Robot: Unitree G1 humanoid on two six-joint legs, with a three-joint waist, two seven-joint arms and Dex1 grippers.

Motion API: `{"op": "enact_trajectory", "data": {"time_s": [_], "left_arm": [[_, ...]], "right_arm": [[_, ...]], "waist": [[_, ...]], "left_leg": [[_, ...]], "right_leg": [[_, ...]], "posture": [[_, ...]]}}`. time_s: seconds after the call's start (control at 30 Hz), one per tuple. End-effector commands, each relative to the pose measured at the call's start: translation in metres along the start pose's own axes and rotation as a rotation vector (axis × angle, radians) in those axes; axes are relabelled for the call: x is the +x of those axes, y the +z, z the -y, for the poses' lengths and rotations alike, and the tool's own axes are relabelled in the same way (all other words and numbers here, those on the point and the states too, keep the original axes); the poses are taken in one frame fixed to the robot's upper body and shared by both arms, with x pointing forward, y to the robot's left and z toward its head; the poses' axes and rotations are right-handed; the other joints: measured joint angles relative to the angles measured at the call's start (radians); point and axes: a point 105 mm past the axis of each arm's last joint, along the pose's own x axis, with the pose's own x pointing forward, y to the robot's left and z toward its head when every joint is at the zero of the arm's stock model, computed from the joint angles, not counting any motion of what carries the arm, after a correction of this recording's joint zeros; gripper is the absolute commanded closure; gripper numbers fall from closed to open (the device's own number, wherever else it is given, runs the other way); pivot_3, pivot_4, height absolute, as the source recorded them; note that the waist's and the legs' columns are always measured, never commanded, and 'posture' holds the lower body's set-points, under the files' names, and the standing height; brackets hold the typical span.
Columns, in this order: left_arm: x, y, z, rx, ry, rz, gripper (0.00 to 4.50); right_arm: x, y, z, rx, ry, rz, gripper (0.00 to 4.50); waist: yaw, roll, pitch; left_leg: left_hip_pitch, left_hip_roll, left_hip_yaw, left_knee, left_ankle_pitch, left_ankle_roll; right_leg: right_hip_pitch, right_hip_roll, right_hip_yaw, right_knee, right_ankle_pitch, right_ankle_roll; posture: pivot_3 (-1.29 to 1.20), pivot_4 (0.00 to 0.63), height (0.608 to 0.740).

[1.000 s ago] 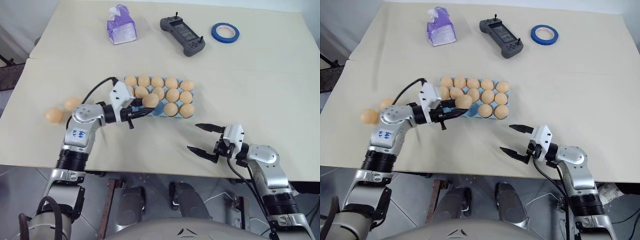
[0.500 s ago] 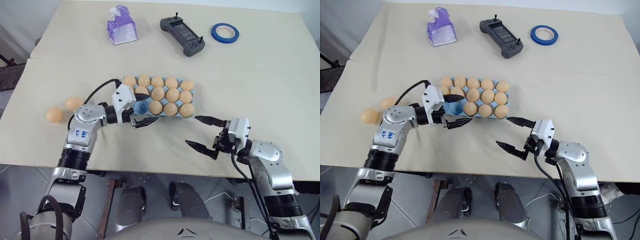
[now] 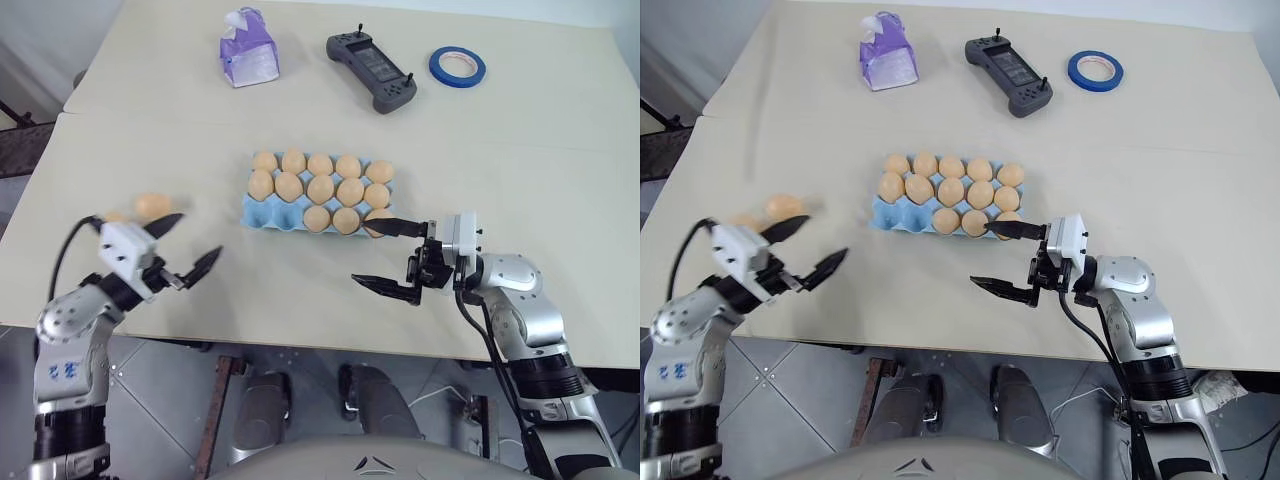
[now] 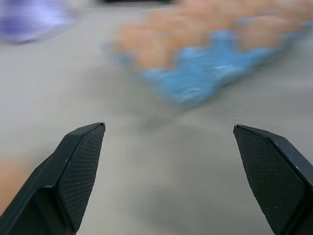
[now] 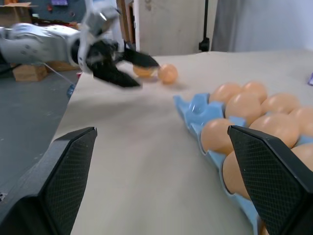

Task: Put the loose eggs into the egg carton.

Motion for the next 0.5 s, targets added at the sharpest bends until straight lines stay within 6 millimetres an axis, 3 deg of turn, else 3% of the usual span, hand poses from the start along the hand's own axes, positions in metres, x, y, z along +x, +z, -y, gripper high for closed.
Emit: {"op": "enact_trajectory", "data": {"time_s": [0.03,0.33,0.5], "left_arm": [[-0.021,0.015,-0.020,0.029,0.212,0.054,0.01],[-0.031,0.015,-0.026,-0.022,0.373,0.068,0.01],[0.004,0.019,-0.048,-0.063,0.382,0.072,0.01]], "right_arm": [[0.000,0.004,0.001,-0.023,0.020,0.012,0.00],[0.001,0.000,0.003,-0.024,0.034,-0.004,0.00],[0.001,-0.002,0.002,-0.027,0.037,-0.016,0.00]], "waist": [[-0.003,0.000,0.000],[-0.003,0.000,0.000],[0.006,0.000,0.000]], "left_leg": [[0.000,0.000,0.000,0.000,0.000,0.000],[0.001,0.000,0.000,0.000,0.000,0.000],[0.000,0.000,0.000,0.001,0.001,0.000]], "right_leg": [[0.001,0.000,0.000,0.000,0.000,0.000],[0.001,0.000,0.000,0.000,0.000,0.000],[0.001,0.000,-0.002,0.001,0.000,0.000]], "posture": [[0.00,0.150,0.740],[0.00,0.150,0.740],[0.00,0.150,0.740]]}}
